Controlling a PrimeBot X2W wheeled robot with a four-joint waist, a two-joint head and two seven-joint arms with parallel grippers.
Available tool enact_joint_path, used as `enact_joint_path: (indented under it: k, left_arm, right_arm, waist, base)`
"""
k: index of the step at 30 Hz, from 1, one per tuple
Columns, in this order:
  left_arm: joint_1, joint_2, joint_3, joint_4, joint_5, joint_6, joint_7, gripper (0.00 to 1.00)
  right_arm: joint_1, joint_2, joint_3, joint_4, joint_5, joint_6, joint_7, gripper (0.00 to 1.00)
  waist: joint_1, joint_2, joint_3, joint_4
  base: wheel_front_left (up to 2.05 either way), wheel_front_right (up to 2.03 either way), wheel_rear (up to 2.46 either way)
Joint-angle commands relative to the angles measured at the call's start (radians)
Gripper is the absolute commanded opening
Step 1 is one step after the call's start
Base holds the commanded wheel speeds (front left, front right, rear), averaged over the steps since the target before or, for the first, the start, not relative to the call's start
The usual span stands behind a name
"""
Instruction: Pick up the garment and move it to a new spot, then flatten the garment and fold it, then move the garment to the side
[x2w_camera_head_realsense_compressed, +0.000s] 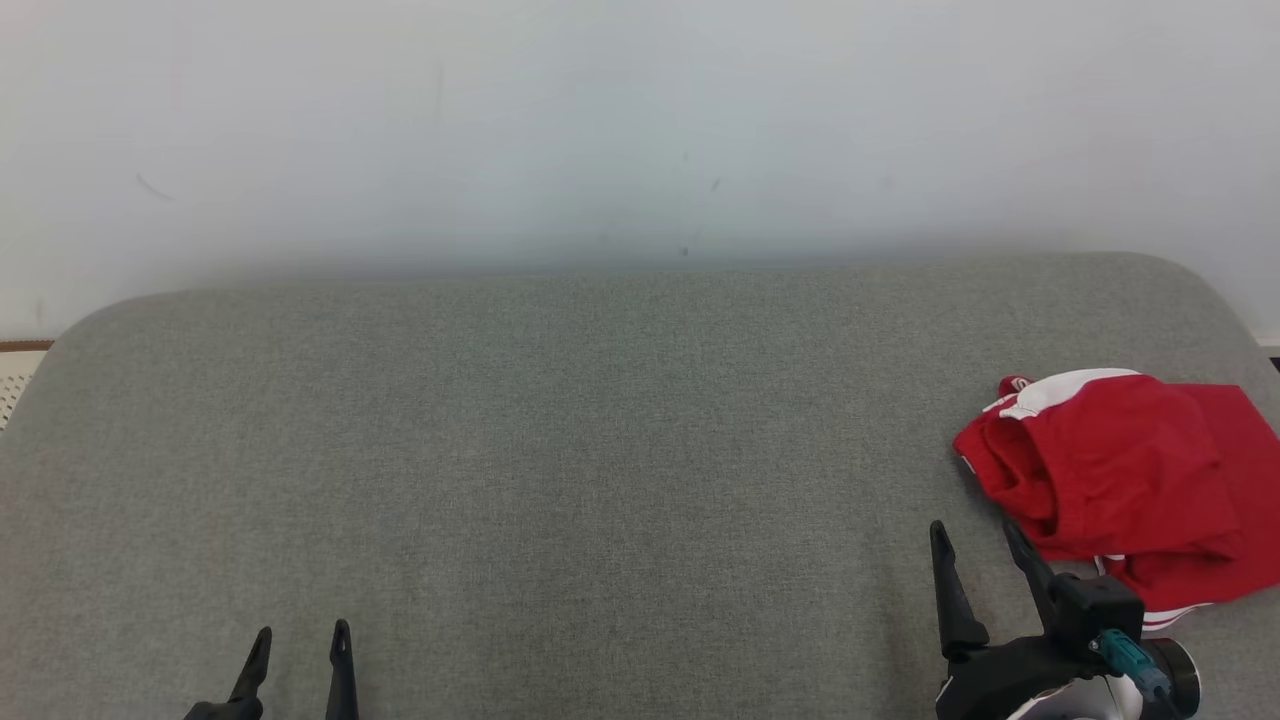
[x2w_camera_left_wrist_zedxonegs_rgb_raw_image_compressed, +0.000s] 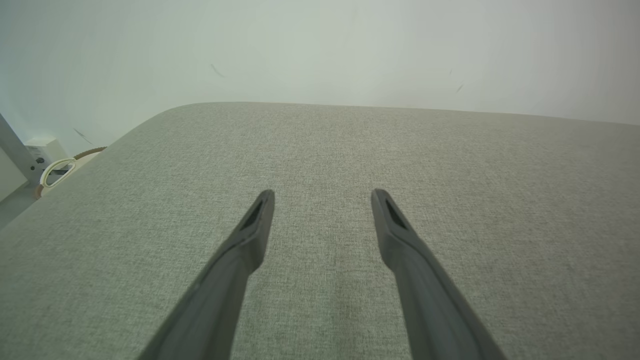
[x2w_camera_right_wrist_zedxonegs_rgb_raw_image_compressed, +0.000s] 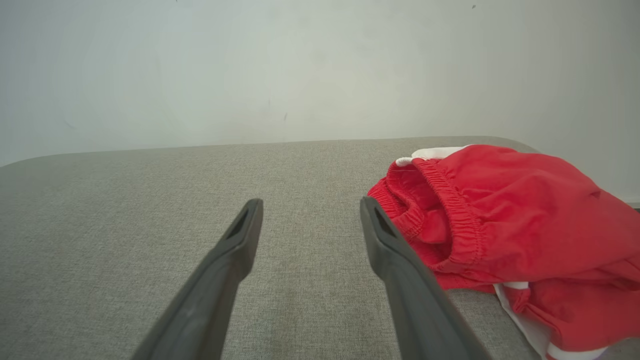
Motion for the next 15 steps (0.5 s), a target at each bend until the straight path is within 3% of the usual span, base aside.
enact_joint_path:
  k: [1,15]
  left_arm:
    - [0.008,-0.001,0.001,0.003,0.013,-0.003,-0.001,1.00]
    - [0.004,-0.001,0.009,0.004,0.008,-0.007,-0.001,1.00]
  right_arm:
    - [0.003,0.000,0.002,0.002,0.006,0.000,-0.004,1.00]
    - [0.001,-0.005,0.010,0.006,-0.006,0.000,-0.005,1.00]
  waist:
    - [0.0000,0.0000,0.000,0.000]
    - [0.0000,0.0000,0.002,-0.025]
  base:
    - [0.00,0.00,0.00]
    - [0.00,0.00,0.00]
